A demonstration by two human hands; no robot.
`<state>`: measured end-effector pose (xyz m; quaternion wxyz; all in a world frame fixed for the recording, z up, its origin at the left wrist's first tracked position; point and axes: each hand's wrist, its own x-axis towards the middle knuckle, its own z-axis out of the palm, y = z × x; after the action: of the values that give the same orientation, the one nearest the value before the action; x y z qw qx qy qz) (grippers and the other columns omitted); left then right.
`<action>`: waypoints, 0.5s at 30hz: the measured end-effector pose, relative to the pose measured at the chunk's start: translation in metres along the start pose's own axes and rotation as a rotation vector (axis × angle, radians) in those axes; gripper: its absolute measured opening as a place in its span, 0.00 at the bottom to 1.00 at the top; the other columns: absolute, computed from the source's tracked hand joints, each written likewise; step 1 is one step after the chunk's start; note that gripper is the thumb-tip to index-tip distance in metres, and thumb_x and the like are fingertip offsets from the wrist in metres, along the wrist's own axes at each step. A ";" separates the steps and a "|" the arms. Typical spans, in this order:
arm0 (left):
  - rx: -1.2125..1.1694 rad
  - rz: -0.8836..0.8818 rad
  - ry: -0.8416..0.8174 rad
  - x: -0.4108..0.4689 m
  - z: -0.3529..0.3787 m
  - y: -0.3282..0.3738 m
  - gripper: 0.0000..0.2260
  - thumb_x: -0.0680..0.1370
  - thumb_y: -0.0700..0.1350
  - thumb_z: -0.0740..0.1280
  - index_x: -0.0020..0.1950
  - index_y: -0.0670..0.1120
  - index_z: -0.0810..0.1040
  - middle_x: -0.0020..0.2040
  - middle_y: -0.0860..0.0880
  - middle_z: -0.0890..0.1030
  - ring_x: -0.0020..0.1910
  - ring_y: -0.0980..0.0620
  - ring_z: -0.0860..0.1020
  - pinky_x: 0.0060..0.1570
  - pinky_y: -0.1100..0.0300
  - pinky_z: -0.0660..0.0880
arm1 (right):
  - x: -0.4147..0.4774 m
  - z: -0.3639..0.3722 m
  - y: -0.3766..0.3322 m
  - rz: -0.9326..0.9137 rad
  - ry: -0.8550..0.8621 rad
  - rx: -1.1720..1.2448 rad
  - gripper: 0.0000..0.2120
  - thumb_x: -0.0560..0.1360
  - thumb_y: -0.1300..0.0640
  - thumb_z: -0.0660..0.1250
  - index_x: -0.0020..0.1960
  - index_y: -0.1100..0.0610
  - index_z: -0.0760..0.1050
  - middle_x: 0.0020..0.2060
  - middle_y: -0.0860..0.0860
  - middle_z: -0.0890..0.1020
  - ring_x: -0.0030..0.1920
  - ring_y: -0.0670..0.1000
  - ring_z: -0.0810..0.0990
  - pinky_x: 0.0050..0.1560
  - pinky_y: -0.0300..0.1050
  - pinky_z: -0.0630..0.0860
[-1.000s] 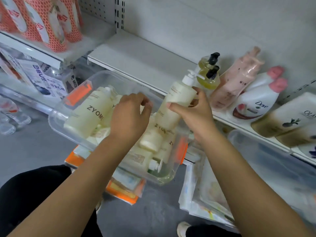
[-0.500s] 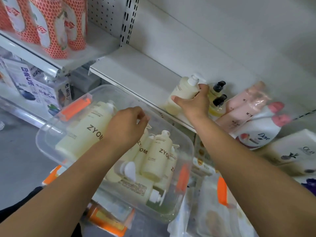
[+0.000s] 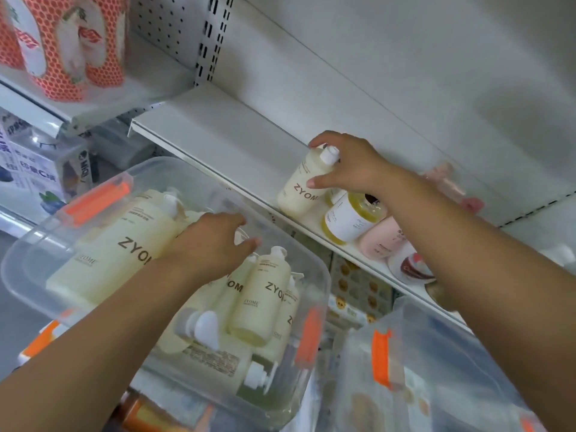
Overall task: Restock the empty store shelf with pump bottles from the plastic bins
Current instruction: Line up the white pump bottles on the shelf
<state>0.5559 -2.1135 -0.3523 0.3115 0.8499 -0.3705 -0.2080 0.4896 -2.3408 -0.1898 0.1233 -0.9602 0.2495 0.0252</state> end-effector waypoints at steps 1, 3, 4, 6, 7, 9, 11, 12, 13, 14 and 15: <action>-0.001 0.002 -0.030 0.001 0.002 0.000 0.31 0.74 0.70 0.60 0.71 0.56 0.70 0.70 0.53 0.74 0.67 0.51 0.73 0.61 0.52 0.73 | 0.007 0.000 0.001 0.002 0.010 -0.008 0.31 0.65 0.47 0.83 0.65 0.43 0.75 0.61 0.46 0.76 0.58 0.48 0.76 0.47 0.33 0.72; -0.036 0.030 -0.097 0.002 0.003 0.003 0.35 0.72 0.73 0.59 0.75 0.57 0.66 0.73 0.55 0.70 0.71 0.52 0.69 0.67 0.51 0.70 | 0.019 0.000 0.006 0.019 0.034 0.009 0.29 0.65 0.46 0.83 0.63 0.45 0.77 0.58 0.45 0.77 0.55 0.47 0.76 0.43 0.31 0.71; -0.064 0.040 -0.135 0.001 0.002 0.006 0.38 0.71 0.75 0.59 0.76 0.58 0.63 0.74 0.56 0.68 0.72 0.53 0.67 0.68 0.51 0.67 | 0.025 0.000 0.010 0.029 0.052 0.015 0.29 0.65 0.46 0.83 0.63 0.46 0.77 0.57 0.46 0.77 0.54 0.47 0.77 0.43 0.31 0.72; -0.075 0.051 -0.188 0.001 0.000 0.014 0.41 0.68 0.77 0.58 0.78 0.61 0.57 0.76 0.55 0.63 0.75 0.52 0.63 0.70 0.52 0.65 | 0.039 0.000 0.017 0.051 0.097 -0.005 0.30 0.64 0.44 0.83 0.62 0.47 0.77 0.57 0.48 0.77 0.55 0.49 0.77 0.45 0.36 0.73; -0.050 0.058 -0.185 0.001 -0.002 0.017 0.41 0.68 0.77 0.58 0.78 0.62 0.55 0.77 0.54 0.61 0.75 0.51 0.61 0.70 0.51 0.64 | 0.045 0.000 0.021 0.068 0.115 -0.030 0.30 0.65 0.43 0.82 0.63 0.48 0.76 0.58 0.49 0.75 0.55 0.50 0.76 0.48 0.39 0.74; 0.008 0.095 -0.131 0.004 -0.005 0.023 0.39 0.70 0.75 0.58 0.78 0.63 0.56 0.75 0.53 0.58 0.75 0.49 0.59 0.68 0.50 0.65 | 0.059 0.000 0.028 0.113 0.132 -0.092 0.32 0.65 0.40 0.81 0.64 0.48 0.75 0.58 0.49 0.73 0.55 0.50 0.74 0.52 0.43 0.74; 0.045 0.141 -0.088 0.009 -0.008 0.026 0.38 0.71 0.75 0.58 0.77 0.63 0.56 0.74 0.54 0.54 0.75 0.49 0.55 0.70 0.49 0.63 | 0.074 -0.003 0.034 0.152 0.138 -0.134 0.33 0.65 0.39 0.80 0.64 0.49 0.74 0.56 0.49 0.73 0.54 0.50 0.73 0.53 0.44 0.73; 0.064 0.156 -0.085 0.012 -0.008 0.026 0.37 0.71 0.75 0.57 0.77 0.63 0.56 0.75 0.55 0.50 0.76 0.50 0.52 0.72 0.48 0.60 | 0.080 -0.005 0.037 0.164 0.146 -0.140 0.33 0.65 0.39 0.80 0.64 0.49 0.74 0.56 0.49 0.73 0.54 0.50 0.73 0.52 0.44 0.73; 0.083 0.164 -0.090 0.015 -0.008 0.026 0.37 0.71 0.75 0.56 0.78 0.63 0.55 0.77 0.56 0.47 0.77 0.50 0.47 0.74 0.47 0.56 | 0.086 -0.006 0.041 0.174 0.156 -0.138 0.32 0.65 0.39 0.80 0.64 0.50 0.74 0.55 0.49 0.74 0.54 0.50 0.74 0.52 0.44 0.73; 0.103 0.166 -0.096 0.018 -0.007 0.026 0.37 0.72 0.75 0.55 0.78 0.62 0.54 0.78 0.56 0.44 0.78 0.51 0.43 0.75 0.47 0.52 | 0.092 -0.007 0.044 0.179 0.166 -0.134 0.32 0.65 0.39 0.80 0.63 0.50 0.74 0.54 0.49 0.74 0.54 0.51 0.74 0.53 0.44 0.74; 0.117 0.165 -0.104 0.020 -0.007 0.026 0.38 0.72 0.75 0.54 0.78 0.62 0.54 0.79 0.56 0.43 0.78 0.52 0.40 0.75 0.47 0.48 | 0.097 -0.007 0.048 0.181 0.178 -0.130 0.32 0.65 0.39 0.80 0.63 0.51 0.74 0.54 0.49 0.74 0.54 0.51 0.75 0.54 0.45 0.75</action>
<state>0.5599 -2.1402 -0.3323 0.2580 0.8212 -0.4664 -0.2035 0.5512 -2.4291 -0.2042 0.0353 -0.9382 0.3426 -0.0327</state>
